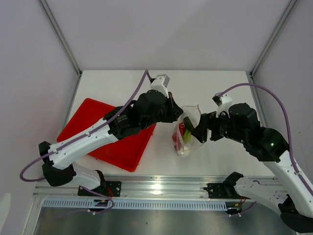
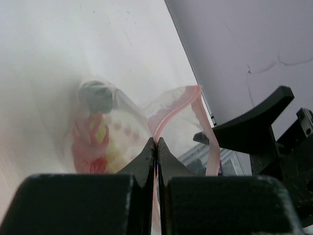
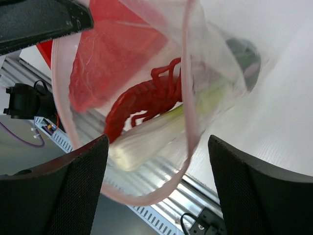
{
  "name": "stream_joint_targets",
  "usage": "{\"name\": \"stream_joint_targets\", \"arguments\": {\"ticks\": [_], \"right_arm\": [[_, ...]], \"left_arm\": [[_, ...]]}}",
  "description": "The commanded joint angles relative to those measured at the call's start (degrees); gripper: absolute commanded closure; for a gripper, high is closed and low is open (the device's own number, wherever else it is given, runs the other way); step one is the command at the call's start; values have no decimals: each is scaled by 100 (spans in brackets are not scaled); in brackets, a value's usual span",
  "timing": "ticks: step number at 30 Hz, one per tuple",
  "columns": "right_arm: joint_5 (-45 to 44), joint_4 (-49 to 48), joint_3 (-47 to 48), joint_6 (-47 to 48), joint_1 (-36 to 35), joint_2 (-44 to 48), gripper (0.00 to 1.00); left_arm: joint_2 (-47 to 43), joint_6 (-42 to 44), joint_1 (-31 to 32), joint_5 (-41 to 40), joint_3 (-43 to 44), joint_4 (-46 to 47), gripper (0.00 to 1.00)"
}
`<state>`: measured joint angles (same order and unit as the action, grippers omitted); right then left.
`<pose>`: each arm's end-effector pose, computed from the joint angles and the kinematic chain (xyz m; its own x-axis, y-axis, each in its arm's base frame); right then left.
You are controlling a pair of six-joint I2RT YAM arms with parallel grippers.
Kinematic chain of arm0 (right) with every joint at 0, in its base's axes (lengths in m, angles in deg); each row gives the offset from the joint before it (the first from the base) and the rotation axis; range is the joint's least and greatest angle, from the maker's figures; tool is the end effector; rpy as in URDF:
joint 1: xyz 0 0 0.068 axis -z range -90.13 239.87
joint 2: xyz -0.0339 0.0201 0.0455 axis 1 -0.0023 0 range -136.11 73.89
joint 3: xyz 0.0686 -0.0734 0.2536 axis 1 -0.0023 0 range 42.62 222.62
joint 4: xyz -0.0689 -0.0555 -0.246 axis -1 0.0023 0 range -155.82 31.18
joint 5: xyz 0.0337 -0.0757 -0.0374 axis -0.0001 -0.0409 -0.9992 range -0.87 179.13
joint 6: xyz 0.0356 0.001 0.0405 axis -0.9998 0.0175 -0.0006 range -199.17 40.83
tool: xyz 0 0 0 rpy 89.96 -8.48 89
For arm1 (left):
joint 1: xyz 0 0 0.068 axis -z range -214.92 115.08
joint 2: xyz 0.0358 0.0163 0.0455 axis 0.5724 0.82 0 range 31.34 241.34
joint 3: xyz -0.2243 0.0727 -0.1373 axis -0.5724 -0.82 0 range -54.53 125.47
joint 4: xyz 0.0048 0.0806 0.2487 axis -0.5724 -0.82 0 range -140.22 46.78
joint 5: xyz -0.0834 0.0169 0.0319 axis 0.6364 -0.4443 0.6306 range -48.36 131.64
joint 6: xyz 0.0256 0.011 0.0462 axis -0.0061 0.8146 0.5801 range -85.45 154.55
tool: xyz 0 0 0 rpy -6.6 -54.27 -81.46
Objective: Place the food in the zip-top bag and seal the zipper
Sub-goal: Adjust the zipper food storage bag at the center of the board.
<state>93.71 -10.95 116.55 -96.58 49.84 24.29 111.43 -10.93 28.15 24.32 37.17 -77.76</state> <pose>0.1066 0.0934 0.4144 -0.5789 -0.0969 -0.8096 -0.5457 0.7839 0.2964 0.1463 -0.2644 0.4396 -0.6421 -0.2391 -0.7284 0.3839 0.7222 -0.5754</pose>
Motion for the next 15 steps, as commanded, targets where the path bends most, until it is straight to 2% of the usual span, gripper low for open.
{"name": "stream_joint_targets", "arguments": {"ticks": [1, 6, 12, 15], "right_arm": [[-230, 129, 244, -342, -22, 109, 16], [148, 190, 411, -561, -22, 179, 16], [87, 349, 280, -676, -22, 478, 15], [499, 445, 140, -720, -31, 513, 16]], "left_arm": [[-266, -522, -31, -603, 102, 159, 99], [-214, -725, -31, -948, 207, 106, 99], [-3, -875, -31, -1028, 418, 132, 99], [164, -902, -23, -1019, 673, 45, 99]]}}
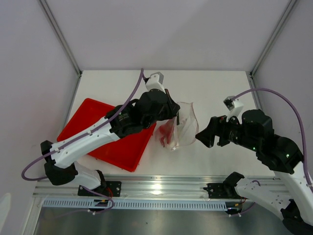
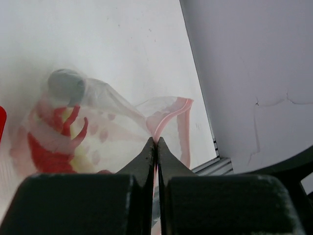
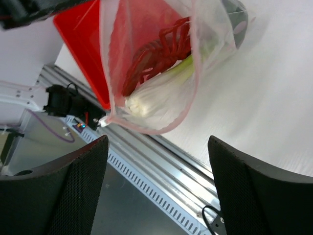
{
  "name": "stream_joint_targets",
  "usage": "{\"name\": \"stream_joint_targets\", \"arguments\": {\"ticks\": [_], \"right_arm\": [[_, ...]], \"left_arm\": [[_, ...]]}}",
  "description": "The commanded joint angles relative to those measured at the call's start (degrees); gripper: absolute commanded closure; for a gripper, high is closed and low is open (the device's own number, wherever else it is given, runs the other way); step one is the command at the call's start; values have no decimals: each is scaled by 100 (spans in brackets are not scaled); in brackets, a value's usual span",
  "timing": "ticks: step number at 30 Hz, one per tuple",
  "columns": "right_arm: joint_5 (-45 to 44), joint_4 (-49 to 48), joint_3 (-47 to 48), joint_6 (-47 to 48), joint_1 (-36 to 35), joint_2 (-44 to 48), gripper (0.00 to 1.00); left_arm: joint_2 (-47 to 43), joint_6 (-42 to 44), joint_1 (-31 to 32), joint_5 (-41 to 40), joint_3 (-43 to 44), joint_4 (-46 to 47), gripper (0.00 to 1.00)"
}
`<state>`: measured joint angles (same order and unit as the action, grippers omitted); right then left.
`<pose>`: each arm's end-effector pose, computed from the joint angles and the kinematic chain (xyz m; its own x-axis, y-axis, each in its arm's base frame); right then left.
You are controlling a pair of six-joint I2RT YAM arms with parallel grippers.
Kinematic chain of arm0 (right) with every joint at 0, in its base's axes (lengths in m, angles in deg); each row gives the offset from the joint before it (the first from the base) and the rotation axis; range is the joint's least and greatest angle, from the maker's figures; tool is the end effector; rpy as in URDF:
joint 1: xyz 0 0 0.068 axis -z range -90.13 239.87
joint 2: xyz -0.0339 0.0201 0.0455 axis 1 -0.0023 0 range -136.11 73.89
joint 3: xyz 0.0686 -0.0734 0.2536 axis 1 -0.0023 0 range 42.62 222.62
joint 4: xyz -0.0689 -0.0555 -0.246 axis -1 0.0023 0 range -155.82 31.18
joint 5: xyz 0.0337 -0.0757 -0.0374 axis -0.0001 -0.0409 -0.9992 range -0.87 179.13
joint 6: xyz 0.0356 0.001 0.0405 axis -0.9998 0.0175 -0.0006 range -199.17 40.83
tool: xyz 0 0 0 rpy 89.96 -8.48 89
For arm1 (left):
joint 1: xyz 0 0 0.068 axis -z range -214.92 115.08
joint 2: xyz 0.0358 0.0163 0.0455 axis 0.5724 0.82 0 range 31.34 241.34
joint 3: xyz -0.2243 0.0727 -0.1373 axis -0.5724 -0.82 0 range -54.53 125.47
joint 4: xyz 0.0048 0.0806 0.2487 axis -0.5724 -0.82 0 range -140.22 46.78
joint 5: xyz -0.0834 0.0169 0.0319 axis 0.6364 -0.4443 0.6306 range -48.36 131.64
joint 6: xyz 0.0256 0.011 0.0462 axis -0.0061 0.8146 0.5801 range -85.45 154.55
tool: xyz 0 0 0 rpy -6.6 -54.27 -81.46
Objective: Place the food in the zip-top bag and seal the zipper
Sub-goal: Adjust the zipper food storage bag at the center of the board.
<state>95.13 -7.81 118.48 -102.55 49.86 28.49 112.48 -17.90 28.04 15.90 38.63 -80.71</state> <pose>0.0836 0.0752 0.4267 -0.6071 0.0055 -0.7946 -0.5115 0.7625 0.3962 0.1512 -0.2621 0.4384 -0.6140 -0.3681 -0.6982 0.2253 0.7661 -0.6020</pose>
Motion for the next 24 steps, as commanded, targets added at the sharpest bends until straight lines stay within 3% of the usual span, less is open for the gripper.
{"name": "stream_joint_targets", "arguments": {"ticks": [1, 12, 17, 24], "right_arm": [[628, 148, -97, -167, -42, 85, 17], [1387, -282, -791, -870, -270, 278, 19], [553, -256, -914, -1046, -393, 296, 18], [-599, -484, -1108, -959, -446, 208, 28]], "left_arm": [[94, -196, 6, -186, 571, 313, 99], [446, -99, 59, -81, 1063, 243, 100], [665, -64, 85, 77, 1248, 243, 100], [903, -108, 243, 183, 1520, 181, 99]]}}
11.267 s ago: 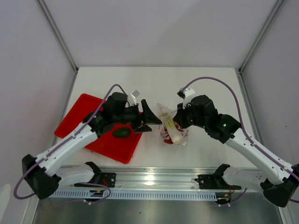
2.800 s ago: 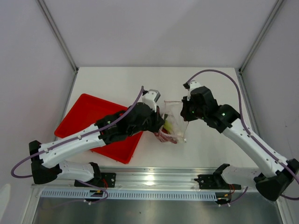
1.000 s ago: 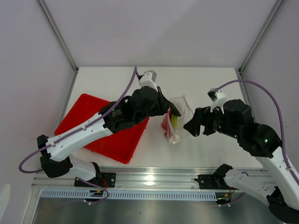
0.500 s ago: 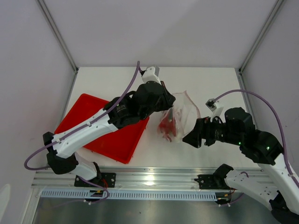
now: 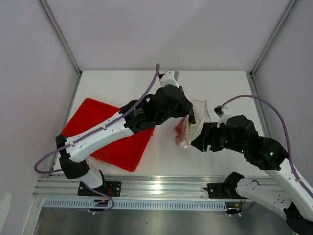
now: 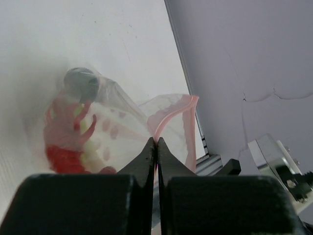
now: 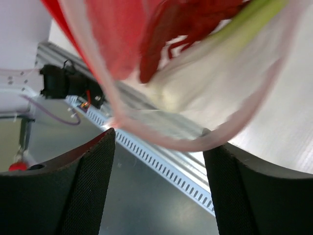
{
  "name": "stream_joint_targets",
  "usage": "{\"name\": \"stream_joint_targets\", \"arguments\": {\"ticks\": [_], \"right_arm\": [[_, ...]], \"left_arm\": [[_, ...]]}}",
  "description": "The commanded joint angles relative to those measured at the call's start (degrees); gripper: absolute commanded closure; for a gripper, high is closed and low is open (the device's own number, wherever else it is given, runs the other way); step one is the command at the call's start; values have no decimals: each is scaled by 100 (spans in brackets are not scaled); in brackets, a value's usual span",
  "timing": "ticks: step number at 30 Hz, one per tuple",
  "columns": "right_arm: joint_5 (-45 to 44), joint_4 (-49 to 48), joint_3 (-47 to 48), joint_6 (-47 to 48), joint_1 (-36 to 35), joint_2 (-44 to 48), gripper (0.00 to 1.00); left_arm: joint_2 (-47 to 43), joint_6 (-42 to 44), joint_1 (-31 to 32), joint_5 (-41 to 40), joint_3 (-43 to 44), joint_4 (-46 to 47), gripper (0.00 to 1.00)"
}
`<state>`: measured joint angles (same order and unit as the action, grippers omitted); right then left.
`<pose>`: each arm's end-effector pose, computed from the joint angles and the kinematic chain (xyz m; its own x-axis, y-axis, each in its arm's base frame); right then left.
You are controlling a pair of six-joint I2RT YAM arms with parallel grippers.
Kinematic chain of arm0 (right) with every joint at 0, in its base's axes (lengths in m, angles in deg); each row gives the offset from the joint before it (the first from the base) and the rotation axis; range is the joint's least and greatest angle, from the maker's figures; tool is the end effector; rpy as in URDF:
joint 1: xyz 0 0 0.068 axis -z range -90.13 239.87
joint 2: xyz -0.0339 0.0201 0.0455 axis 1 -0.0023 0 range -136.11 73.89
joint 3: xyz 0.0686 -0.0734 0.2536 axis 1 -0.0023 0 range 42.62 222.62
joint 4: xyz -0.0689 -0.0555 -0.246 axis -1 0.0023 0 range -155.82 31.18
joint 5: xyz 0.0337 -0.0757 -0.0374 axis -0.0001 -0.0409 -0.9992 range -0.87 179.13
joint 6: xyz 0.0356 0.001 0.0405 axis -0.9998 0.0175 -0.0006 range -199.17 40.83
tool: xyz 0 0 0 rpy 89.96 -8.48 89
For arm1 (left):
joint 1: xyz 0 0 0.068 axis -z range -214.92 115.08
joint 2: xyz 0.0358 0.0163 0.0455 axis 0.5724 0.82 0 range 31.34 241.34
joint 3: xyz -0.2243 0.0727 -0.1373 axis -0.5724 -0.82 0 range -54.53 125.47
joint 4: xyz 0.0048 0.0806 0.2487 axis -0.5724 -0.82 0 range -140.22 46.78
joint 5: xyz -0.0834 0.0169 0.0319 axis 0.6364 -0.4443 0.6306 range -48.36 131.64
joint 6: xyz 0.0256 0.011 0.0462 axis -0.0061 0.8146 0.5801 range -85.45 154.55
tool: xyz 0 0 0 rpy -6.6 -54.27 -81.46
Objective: Place the food in the zip-top bag and seal the zipper
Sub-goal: Adjust the zipper food storage bag at the center of the board.
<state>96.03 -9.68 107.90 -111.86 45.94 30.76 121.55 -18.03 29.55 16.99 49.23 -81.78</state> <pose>0.0850 0.0880 0.3807 -0.7496 0.0223 -0.6615 -0.4226 0.7531 0.5043 0.1607 -0.3017 0.4483 -0.6327 -0.3502 -0.6907 0.2546 0.7482 -0.6126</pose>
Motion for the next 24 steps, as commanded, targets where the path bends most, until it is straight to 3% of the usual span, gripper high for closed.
{"name": "stream_joint_targets", "arguments": {"ticks": [1, 8, 16, 24], "right_arm": [[-933, -297, -50, -18, -64, -98, 28], [-814, -490, -120, -9, -283, -266, 30], [224, -867, -252, -290, -407, 384, 15], [146, -982, -261, -493, -407, 605, 9]], "left_arm": [[14, -95, 110, 82, 478, 262, 99], [102, -95, 163, 74, 583, 209, 99], [128, 63, 154, -84, 627, 218, 100], [260, -16, 154, 214, 610, 288, 100]]}}
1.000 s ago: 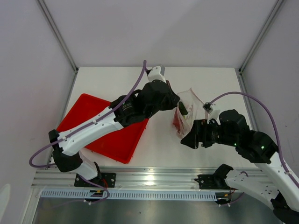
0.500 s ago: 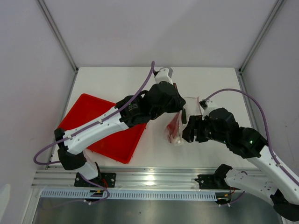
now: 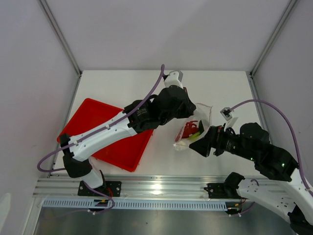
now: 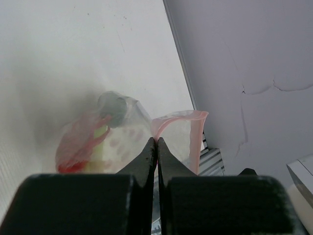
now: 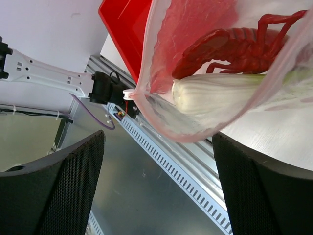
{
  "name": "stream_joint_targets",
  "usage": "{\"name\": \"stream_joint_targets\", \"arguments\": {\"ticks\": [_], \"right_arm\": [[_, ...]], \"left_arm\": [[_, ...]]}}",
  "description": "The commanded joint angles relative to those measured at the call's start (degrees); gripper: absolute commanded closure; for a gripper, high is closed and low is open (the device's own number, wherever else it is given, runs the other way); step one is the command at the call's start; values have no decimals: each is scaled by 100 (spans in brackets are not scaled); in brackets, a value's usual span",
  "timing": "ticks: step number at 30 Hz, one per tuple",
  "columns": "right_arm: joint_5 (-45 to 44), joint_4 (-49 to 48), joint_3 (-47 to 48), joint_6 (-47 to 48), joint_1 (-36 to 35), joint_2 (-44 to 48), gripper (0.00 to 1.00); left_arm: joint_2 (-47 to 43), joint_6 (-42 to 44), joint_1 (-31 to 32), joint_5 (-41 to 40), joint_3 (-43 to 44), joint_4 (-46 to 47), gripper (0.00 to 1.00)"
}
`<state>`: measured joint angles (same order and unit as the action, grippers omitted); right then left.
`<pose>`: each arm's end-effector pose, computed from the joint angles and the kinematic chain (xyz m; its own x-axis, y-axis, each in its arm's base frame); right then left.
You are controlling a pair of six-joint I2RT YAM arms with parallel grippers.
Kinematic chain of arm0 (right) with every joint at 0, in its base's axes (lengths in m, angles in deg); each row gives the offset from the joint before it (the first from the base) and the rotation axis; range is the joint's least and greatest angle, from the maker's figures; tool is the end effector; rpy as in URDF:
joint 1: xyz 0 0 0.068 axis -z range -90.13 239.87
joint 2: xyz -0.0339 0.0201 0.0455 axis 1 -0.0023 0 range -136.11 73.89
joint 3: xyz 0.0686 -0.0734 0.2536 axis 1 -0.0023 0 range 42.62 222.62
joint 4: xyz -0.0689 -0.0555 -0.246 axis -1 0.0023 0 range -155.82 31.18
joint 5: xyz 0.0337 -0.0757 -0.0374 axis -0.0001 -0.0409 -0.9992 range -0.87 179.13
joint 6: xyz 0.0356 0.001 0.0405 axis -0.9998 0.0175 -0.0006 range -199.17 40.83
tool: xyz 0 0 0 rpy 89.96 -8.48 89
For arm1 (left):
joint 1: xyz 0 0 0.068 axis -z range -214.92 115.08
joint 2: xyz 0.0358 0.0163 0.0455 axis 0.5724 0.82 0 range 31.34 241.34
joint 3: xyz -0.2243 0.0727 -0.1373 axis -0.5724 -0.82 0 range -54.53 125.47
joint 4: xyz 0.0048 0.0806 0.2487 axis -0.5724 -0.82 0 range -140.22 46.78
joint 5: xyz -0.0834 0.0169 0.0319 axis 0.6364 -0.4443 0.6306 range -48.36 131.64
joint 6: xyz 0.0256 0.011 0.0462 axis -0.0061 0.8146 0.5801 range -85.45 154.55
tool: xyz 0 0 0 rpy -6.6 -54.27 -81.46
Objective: Place the food in the zip-top bag and seal the zipper
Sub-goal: Adjust the zipper food storage bag at the center of the board.
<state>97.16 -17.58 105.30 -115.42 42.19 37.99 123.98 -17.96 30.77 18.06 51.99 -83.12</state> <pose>0.0633 0.0770 0.3922 -0.6834 0.1191 -0.7203 -0.5154 0.6201 0.5915 0.1577 -0.3144 0.4475 -0.6552 -0.3160 -0.6861 0.2749 0.7462 -0.6063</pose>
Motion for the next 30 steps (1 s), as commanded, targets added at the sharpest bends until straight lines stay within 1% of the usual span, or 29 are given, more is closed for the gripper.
{"name": "stream_joint_targets", "arguments": {"ticks": [1, 4, 6, 13, 15, 19, 22, 30], "right_arm": [[-55, -176, -10, -154, -31, -215, 9], [-520, -18, 34, -329, -31, -400, 9], [-671, 27, 69, -409, -31, -540, 9], [-452, -377, 174, -515, -31, -655, 8], [-548, -360, 254, -541, -31, -708, 7], [-908, -1, 517, -585, -31, -945, 6], [-1286, 150, 676, -638, -31, -1147, 11], [-1743, -8, 527, -717, -57, -1323, 17]], "left_arm": [[17, -22, 31, 159, 343, 448, 99], [8, 4, 40, 213, 343, 492, 99], [8, 13, 40, 248, 326, 483, 99], [-27, 48, 49, 309, 308, 509, 99], [0, 39, 49, 362, 299, 527, 99], [35, 13, 75, 502, 290, 597, 99], [44, -13, 110, 617, 273, 641, 99], [-71, -189, 137, 854, 10, 799, 99]]}}
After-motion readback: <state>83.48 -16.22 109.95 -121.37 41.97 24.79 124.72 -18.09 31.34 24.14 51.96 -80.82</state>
